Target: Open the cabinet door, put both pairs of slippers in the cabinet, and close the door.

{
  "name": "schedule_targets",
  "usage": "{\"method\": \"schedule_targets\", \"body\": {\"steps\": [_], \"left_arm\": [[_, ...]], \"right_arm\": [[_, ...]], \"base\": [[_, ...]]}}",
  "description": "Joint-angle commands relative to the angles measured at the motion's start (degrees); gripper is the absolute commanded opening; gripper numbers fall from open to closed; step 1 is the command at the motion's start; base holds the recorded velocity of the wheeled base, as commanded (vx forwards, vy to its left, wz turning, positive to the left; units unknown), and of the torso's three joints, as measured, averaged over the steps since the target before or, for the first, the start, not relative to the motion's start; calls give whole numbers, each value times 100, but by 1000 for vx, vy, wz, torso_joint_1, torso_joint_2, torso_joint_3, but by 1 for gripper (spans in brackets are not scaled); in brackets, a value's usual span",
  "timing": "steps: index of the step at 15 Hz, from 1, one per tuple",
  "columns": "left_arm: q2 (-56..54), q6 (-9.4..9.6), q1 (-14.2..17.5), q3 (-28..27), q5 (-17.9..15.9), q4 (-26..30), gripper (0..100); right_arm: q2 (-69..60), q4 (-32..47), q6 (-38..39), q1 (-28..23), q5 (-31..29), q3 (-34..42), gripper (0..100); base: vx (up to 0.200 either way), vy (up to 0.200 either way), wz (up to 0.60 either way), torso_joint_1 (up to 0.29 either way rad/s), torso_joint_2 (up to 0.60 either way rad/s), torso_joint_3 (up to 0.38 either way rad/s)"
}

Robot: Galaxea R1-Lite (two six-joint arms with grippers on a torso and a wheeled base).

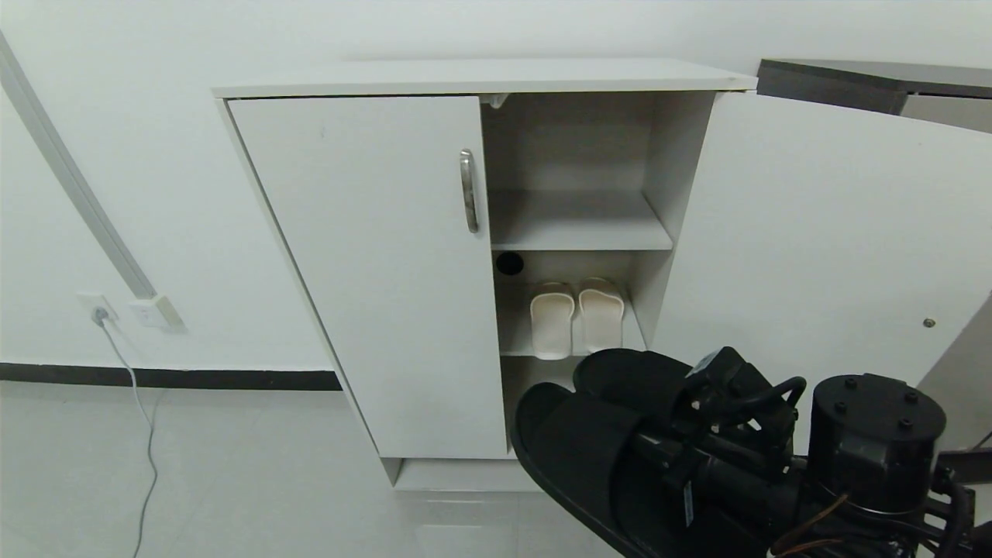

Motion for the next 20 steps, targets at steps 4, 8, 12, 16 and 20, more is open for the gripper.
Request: {"method": "schedule_targets", "body": {"steps": [4,8,12,16,20], "left_arm": [[-1,-1,1,0,0,2,0],[-1,-1,1,0,0,2,0],[-1,-1,1,0,0,2,0],[-1,-1,1,0,-9,-7,0],[-1,-1,1,0,-9,2,0]], "right_arm": [[1183,-833,40,293,-1603,-831,0],[1991,398,436,733,-3528,-2571,0],[1350,3738,1622,733,-3669,-3960,0],[1069,6190,2563,777,-4328,-5480,0],[1016,5249,1763,663,-4486,-5586,0]], "base": [[0,0,0,0,0,0],[0,0,0,0,0,0],[0,0,0,0,0,0],[0,0,0,0,0,0],[0,0,0,0,0,0]]}}
